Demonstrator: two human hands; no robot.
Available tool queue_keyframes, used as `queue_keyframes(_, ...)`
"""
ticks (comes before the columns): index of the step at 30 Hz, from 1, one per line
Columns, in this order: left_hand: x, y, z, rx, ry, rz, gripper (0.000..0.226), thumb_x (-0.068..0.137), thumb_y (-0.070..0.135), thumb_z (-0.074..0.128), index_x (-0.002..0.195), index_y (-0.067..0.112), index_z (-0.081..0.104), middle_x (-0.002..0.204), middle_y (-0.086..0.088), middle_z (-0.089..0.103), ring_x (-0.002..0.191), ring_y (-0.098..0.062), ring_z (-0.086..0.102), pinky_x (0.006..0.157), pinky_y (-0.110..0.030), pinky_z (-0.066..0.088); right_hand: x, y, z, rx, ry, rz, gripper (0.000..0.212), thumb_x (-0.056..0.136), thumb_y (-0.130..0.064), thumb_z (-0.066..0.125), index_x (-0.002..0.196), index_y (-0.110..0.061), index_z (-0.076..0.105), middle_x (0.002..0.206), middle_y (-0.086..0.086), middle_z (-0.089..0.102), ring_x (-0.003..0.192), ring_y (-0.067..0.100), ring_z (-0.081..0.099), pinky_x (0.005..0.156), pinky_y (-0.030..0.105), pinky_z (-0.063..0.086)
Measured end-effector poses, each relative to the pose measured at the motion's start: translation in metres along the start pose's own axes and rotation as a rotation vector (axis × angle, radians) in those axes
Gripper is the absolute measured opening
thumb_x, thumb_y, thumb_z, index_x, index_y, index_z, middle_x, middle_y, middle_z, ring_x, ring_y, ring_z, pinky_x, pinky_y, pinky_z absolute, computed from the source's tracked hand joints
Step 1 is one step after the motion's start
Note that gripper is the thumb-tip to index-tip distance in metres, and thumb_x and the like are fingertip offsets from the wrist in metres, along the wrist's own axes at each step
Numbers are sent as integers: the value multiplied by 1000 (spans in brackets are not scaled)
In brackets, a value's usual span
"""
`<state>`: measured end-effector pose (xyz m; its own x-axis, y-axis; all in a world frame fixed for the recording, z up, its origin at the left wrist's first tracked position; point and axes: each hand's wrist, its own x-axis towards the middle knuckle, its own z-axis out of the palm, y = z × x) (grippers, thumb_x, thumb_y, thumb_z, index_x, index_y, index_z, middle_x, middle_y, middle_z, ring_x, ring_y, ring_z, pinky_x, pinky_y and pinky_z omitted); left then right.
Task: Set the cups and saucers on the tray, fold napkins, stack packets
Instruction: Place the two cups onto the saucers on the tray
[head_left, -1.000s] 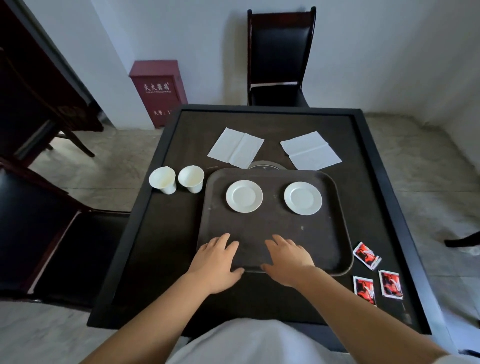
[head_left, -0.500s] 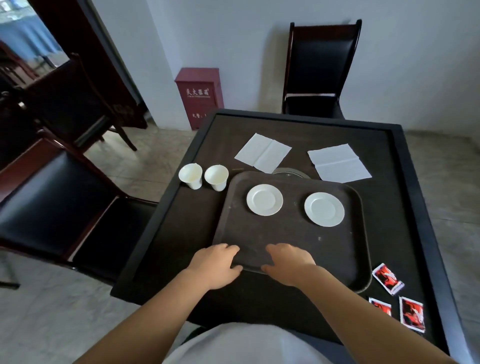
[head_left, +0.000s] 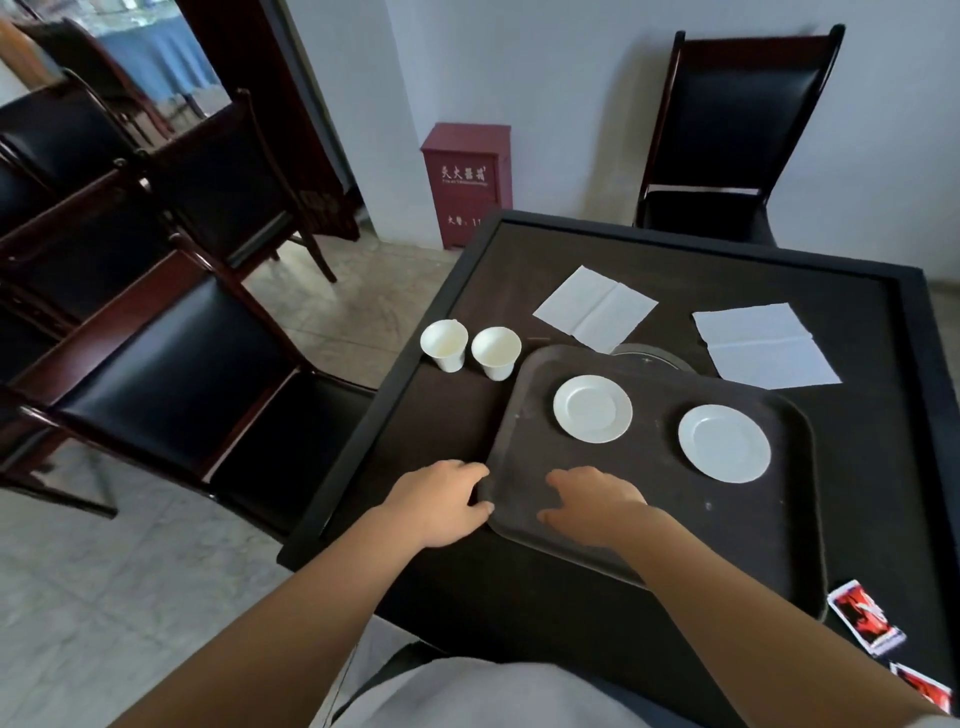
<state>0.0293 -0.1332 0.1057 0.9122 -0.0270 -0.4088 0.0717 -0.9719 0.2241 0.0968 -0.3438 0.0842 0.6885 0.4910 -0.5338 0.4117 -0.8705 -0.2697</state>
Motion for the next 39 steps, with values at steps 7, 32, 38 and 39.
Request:
queue_keyframes(7,58,-46,-39,-8,4,60,64,91,55,49,146,28,32,144,1,48,124,-24,52,89,-41,46,52,-34,-31,38,57,47,46,88,-53,52,124,-25,49,116,1,56,101,26,58,73,37,46)
queue_keyframes(32,268,-98,-72,143,3,381,85,76,50,72,146,22,32,149,-4,37,132,-29,39,100,-51,36,243,-42,-107,206,79,255,80,74,-35,76,139,-16,34,136,3,43,127,26,45,98,45,45)
queue_keyframes(38,282,-95,-61,146,-16,330,102,73,54,74,152,18,19,147,-1,42,128,-24,47,97,-47,34,255,-37,-99,311,77,251,101,66,-30,85,145,-16,23,142,5,39,123,25,50,93,40,47)
queue_keyframes(39,282,-95,-60,142,-8,326,102,74,54,74,152,18,20,146,-1,43,128,-24,47,97,-46,34,257,-36,-98,325,76,245,103,66,-31,85,146,-15,22,143,6,38,124,25,49,95,40,46)
